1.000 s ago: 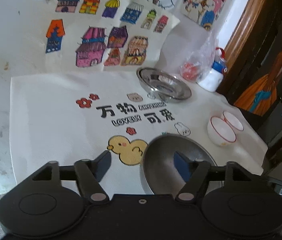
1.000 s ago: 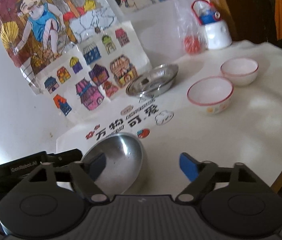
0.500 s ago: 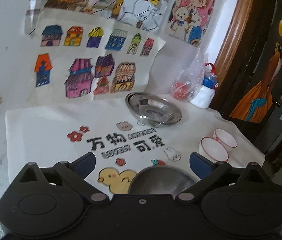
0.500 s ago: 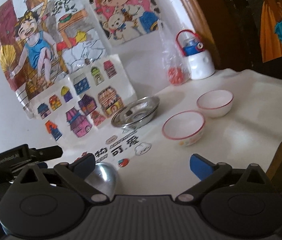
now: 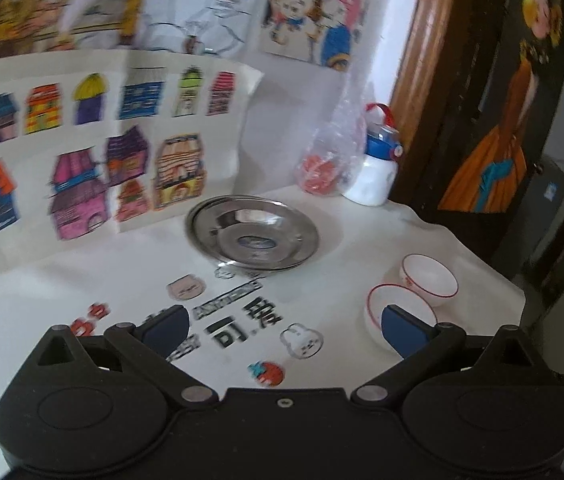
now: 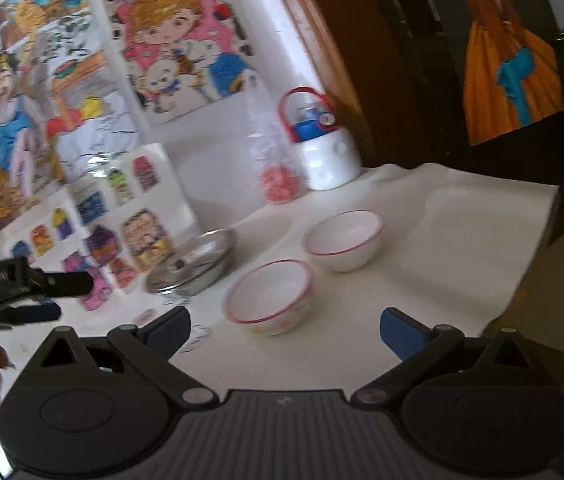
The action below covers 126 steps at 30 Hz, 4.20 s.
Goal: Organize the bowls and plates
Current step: 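Move both grippers to the nearer red-rimmed white bowl, then close both grippers on the rim of the white bowl, then lift the white bowl and carry it over the steel bowl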
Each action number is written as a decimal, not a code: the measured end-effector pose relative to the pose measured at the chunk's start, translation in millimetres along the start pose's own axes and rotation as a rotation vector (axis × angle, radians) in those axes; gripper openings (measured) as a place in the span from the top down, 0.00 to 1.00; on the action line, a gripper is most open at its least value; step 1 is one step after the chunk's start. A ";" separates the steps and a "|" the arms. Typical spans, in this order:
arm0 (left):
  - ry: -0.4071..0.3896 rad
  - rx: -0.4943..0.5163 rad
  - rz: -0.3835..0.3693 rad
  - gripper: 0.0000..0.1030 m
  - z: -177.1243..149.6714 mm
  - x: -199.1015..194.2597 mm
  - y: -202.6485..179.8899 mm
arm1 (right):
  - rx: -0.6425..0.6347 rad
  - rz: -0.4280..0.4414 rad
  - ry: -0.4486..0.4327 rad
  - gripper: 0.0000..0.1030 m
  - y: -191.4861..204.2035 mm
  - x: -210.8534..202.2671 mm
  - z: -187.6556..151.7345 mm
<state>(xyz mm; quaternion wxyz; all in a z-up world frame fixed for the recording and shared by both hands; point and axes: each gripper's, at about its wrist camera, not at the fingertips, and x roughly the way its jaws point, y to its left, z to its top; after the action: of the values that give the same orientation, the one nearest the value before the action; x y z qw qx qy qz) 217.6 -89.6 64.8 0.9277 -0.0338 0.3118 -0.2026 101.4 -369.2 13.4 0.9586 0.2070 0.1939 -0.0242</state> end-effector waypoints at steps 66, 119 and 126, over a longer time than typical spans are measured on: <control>0.402 0.148 -0.140 0.90 22.6 163.9 -74.7 | 0.130 0.034 0.146 0.80 -11.6 98.4 12.9; 0.310 -0.172 -0.056 0.90 -57.4 -34.4 61.6 | -0.115 0.170 0.342 0.85 138.5 3.1 -43.9; 0.369 -0.158 -0.055 0.90 -54.3 -19.5 61.5 | -0.114 0.178 0.383 0.83 135.8 13.1 -42.7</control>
<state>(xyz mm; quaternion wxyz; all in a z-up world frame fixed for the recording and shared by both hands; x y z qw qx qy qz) 193.2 -22.2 20.6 0.8432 -0.0773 0.4906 -0.2056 115.3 -227.4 25.1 0.9128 0.1695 0.3546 0.1115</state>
